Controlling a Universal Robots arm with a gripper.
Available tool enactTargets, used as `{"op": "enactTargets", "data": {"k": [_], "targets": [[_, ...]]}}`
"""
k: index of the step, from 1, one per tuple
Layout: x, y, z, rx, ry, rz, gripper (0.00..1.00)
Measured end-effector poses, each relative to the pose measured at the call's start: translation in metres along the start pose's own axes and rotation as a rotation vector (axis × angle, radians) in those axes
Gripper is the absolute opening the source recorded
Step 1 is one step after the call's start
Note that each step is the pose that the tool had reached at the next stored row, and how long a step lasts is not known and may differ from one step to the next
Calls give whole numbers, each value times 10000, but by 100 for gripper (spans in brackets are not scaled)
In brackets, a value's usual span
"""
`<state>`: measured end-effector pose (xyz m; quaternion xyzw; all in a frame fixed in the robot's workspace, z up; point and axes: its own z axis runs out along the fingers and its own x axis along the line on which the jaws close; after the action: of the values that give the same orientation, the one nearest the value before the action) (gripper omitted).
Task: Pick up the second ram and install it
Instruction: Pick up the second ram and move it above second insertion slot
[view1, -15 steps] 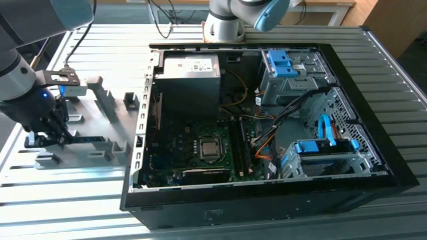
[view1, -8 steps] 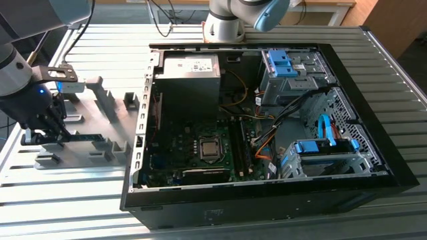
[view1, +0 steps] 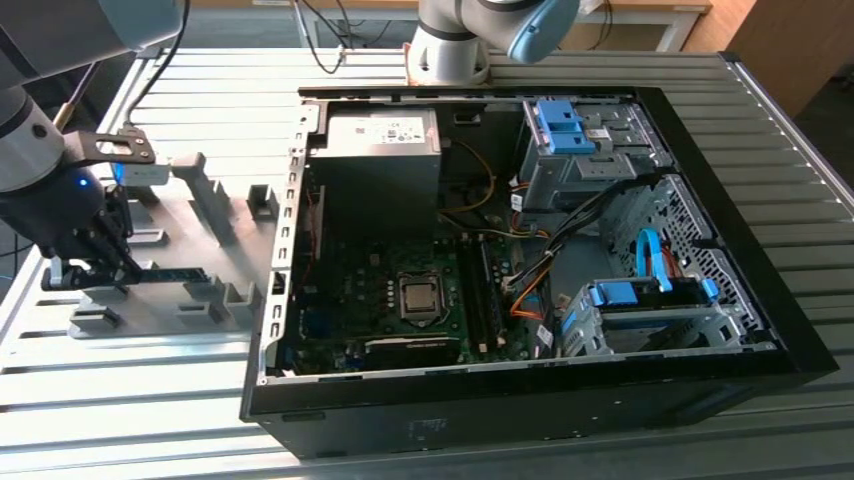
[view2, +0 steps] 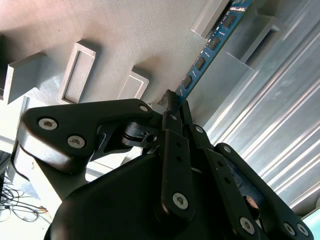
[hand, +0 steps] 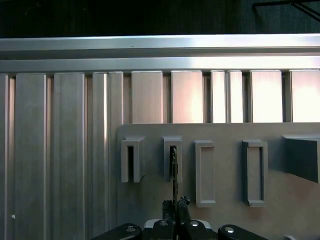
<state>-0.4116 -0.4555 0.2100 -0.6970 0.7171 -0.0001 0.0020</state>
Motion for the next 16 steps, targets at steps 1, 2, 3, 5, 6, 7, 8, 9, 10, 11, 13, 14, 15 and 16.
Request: {"op": "enactTargets", "data": {"k": [1,2,3,5,6,7,8,9,10,11,13,14,15,16], "targets": [[0,0,-5,-3,2,0,14],[0,1,-13,-4,3,0,14],[0,0,-23,-2,2,0,14],[0,0,-54,-1,1,0,14],[0,0,-67,-1,1,0,14],[0,0,-80,0,1,1,14],[0,0,-90,0,0,0,14],[0,0,-98,0,0,0,14],[-1,0,-106,1,-1,1,14],[0,0,-117,0,0,1,14],[0,0,-142,0,0,0,14],[0,0,-156,0,0,0,14],[0,0,-173,-1,0,0,14],[0,0,-187,-1,1,0,14]]}}
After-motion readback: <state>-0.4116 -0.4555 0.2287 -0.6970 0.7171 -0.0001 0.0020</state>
